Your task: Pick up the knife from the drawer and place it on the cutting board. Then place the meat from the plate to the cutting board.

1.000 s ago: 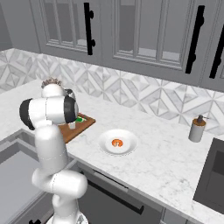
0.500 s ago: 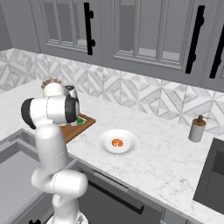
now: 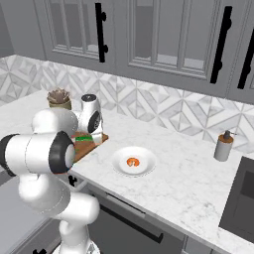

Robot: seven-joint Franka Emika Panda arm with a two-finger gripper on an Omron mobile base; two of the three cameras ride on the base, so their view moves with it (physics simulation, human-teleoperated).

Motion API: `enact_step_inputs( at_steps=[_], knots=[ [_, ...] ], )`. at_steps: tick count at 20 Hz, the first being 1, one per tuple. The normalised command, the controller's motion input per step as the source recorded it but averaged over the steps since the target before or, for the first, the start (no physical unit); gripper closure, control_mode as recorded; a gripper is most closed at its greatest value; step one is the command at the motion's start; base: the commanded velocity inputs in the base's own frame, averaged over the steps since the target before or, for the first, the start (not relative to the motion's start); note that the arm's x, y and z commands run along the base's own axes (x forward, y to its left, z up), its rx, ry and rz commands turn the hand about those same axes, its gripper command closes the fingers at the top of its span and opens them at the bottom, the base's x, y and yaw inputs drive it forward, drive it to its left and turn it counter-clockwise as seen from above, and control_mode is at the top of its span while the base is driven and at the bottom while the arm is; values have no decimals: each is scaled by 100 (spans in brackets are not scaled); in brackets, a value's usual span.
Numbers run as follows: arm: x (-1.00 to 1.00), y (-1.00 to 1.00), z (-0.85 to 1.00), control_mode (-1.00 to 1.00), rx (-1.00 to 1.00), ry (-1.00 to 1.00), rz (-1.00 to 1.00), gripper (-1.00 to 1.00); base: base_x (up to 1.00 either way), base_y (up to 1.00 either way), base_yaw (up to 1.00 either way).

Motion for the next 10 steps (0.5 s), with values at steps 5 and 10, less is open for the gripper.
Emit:
enact_step_inputs(
  at_steps=[5,10],
  knots=[
    [-94,-100,18,-100,-13,-1,19,-100,0,0,0],
    [-44,-100,1,-100,-16,4,30,-100,0,0,0]
  ],
)
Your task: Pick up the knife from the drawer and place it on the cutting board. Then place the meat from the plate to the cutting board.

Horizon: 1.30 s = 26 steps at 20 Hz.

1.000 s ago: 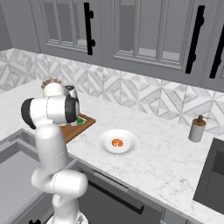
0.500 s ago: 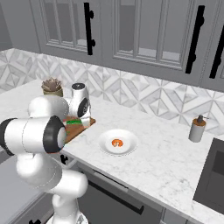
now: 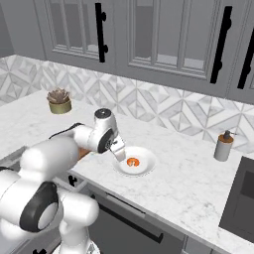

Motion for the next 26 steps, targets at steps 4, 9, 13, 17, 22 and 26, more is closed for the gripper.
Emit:
enact_step_inputs(
  at_steps=[4,9,13,17,22,26],
  knots=[
    [-12,-85,0,-100,-3,4,54,-100,0,0,0],
    [9,-10,-2,-100,-5,18,45,-100,0,0,0],
    [42,48,-16,-100,-15,17,4,-100,0,0,0],
    [27,-4,-48,-100,-16,19,0,-100,0,0,0],
    [0,-41,-20,-100,-8,11,0,-100,0,0,0],
    [6,-2,-1,-100,0,0,0,-100,0,0,0]
  ],
)
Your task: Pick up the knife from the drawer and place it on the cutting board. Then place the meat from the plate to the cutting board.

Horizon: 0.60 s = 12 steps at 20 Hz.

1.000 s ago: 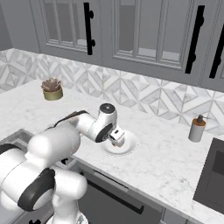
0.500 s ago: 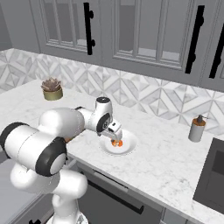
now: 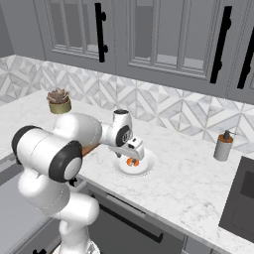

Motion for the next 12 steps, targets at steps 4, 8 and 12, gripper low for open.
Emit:
enact_step_inputs(
  at_steps=[4,8,12],
  knots=[
    [0,-16,-36,-100,3,0,0,-100,0,0,0],
    [1,-15,-15,-100,3,0,0,-100,0,0,0],
    [13,0,-3,-100,3,0,0,-100,0,0,0]
  ],
)
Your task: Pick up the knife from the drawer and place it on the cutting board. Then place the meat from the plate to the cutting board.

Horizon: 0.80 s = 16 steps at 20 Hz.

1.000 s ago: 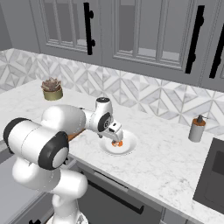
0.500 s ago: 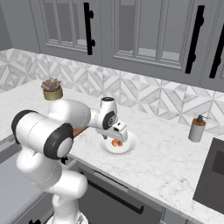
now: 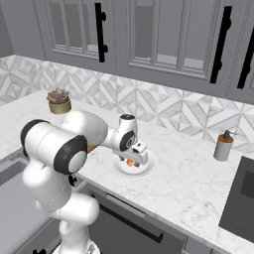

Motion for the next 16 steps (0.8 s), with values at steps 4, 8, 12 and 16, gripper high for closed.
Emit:
enact_step_inputs(
  at_steps=[4,8,12,16],
  knots=[
    [6,0,-24,-100,0,0,0,-100,0,0,0],
    [8,0,-35,-100,0,-5,0,-100,0,0,0],
    [13,0,-14,-100,1,-9,0,-100,0,0,0],
    [5,0,-14,-100,0,-3,0,100,0,0,0]
  ],
)
